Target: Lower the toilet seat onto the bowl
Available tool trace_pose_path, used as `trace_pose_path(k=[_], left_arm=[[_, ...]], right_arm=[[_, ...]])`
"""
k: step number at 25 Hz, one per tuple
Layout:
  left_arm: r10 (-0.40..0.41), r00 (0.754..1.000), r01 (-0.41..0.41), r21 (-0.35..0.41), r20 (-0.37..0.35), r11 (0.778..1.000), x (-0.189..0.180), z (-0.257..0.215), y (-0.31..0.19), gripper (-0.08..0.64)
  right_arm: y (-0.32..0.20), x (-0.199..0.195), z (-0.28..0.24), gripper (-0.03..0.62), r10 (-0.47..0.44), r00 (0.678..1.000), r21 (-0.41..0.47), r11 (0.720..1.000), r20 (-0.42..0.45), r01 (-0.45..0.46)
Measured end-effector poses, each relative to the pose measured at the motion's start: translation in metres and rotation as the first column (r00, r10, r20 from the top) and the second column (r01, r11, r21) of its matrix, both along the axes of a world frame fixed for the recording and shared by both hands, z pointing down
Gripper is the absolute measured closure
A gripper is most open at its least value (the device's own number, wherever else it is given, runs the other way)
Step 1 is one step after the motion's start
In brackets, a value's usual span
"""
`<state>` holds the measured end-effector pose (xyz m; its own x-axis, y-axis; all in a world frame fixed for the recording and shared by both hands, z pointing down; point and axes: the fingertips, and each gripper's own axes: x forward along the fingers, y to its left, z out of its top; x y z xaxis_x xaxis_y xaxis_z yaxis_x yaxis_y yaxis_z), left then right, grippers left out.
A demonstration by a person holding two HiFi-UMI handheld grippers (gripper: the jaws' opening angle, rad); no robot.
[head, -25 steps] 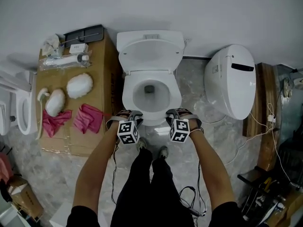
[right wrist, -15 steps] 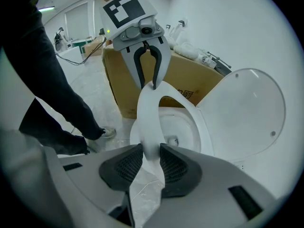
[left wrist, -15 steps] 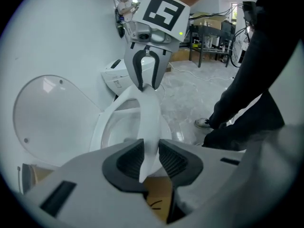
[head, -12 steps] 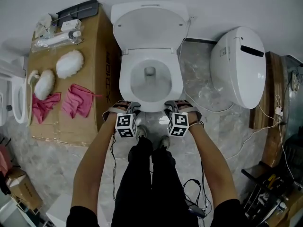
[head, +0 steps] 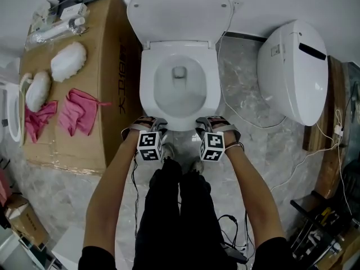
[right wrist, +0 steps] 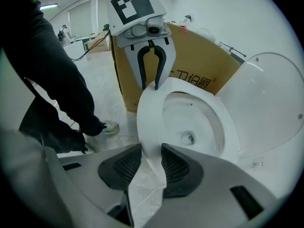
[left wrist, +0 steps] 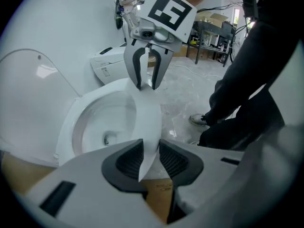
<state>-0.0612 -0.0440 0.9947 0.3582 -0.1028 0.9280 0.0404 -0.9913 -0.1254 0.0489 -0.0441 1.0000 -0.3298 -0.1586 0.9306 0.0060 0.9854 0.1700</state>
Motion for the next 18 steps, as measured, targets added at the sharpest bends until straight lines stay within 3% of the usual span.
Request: trace_pose_path(k=[8,18], left_arm=[[-0.038,0.999,0.037,-0.024,-0.024,0.999,0.0,0.05,0.005,0.454],[-0.088,0.996,0.085,-0.088,-0.03,0.992,0.002,0.075,0.006,0.474]], right_arm=[[0.006,-0.001,0.05,0.446,0.027,1.0,-0.026,0.999,-0.014,-0.028],[0.006,-0.004,0.073,0.445,0.055,0.998,-0.081,0.995,-0.033,-0.058]])
